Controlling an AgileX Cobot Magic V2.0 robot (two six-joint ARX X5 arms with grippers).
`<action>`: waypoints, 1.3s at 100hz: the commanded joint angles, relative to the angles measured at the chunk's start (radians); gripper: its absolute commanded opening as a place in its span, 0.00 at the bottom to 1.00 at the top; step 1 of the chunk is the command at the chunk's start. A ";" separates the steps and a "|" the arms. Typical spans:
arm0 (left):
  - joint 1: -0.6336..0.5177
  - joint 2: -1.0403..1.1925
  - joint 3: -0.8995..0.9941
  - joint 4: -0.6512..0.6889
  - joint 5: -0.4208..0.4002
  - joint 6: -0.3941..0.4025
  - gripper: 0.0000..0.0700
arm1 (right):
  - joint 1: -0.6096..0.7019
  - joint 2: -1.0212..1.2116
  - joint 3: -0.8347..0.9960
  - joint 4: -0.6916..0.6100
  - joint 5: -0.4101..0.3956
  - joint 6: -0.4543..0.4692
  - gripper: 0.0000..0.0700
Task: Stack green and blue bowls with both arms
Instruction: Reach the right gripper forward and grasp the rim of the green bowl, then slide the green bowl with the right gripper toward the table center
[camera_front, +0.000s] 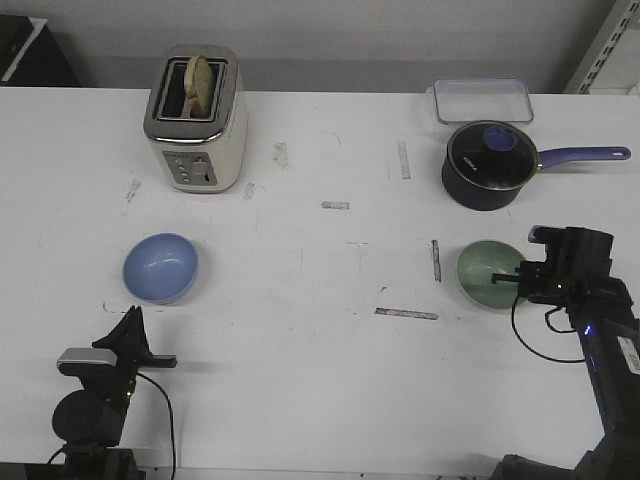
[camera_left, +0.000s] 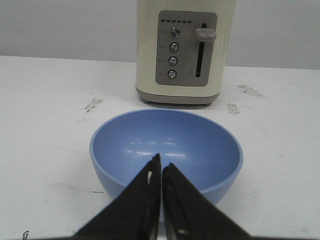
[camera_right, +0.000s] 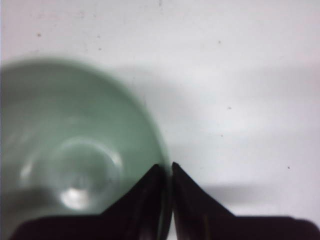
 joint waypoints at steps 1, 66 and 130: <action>0.000 -0.001 -0.021 0.013 0.001 0.001 0.00 | -0.001 0.003 0.030 0.004 0.000 -0.011 0.00; 0.000 -0.001 -0.021 0.015 0.001 0.001 0.00 | 0.546 -0.066 0.249 -0.039 -0.188 0.199 0.00; 0.000 -0.001 -0.021 0.014 0.001 0.001 0.00 | 0.954 0.196 0.245 -0.075 -0.050 0.167 0.00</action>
